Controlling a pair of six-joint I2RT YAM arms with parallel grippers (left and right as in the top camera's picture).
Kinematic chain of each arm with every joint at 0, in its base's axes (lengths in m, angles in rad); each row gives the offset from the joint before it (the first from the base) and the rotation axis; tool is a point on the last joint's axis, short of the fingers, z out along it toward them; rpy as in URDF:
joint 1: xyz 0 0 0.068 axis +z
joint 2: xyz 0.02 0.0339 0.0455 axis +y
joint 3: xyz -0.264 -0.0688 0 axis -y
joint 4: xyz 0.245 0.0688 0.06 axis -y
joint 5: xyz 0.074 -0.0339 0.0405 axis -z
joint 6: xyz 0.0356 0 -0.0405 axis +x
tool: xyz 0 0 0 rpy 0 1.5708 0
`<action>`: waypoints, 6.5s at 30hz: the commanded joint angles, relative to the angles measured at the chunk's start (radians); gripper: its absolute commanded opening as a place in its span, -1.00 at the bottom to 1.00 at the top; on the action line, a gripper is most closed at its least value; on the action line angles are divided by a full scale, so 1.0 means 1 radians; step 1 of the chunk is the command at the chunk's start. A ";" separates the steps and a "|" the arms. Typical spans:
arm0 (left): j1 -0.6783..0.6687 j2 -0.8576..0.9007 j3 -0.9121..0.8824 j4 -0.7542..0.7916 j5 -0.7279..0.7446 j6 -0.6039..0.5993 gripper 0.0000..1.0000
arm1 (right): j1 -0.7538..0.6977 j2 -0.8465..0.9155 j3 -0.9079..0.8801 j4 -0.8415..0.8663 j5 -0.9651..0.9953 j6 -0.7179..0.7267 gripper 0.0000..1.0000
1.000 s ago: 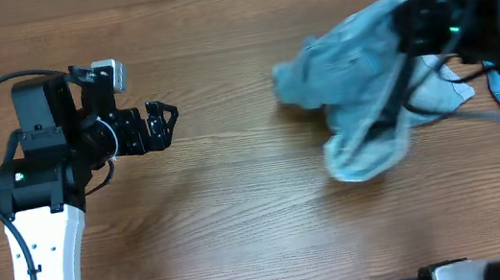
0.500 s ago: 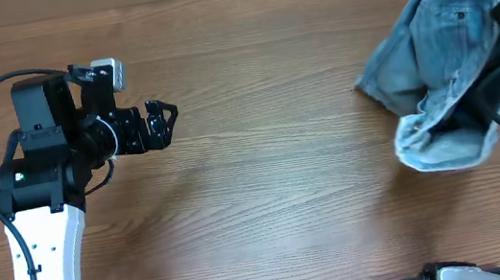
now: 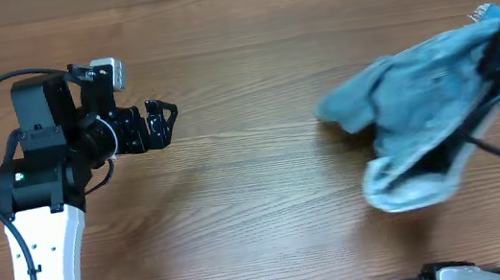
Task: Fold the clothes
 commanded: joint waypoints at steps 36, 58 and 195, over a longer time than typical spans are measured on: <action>-0.006 0.003 0.026 -0.001 -0.006 -0.009 1.00 | 0.728 0.661 0.039 0.435 -0.518 -0.420 -0.92; -0.006 0.003 0.026 -0.004 -0.005 -0.009 1.00 | 0.430 0.661 -0.042 0.025 -0.220 -0.021 0.86; -0.196 0.263 0.067 0.091 -0.376 0.032 1.00 | 0.058 0.161 -0.486 0.501 -0.551 -0.251 -0.92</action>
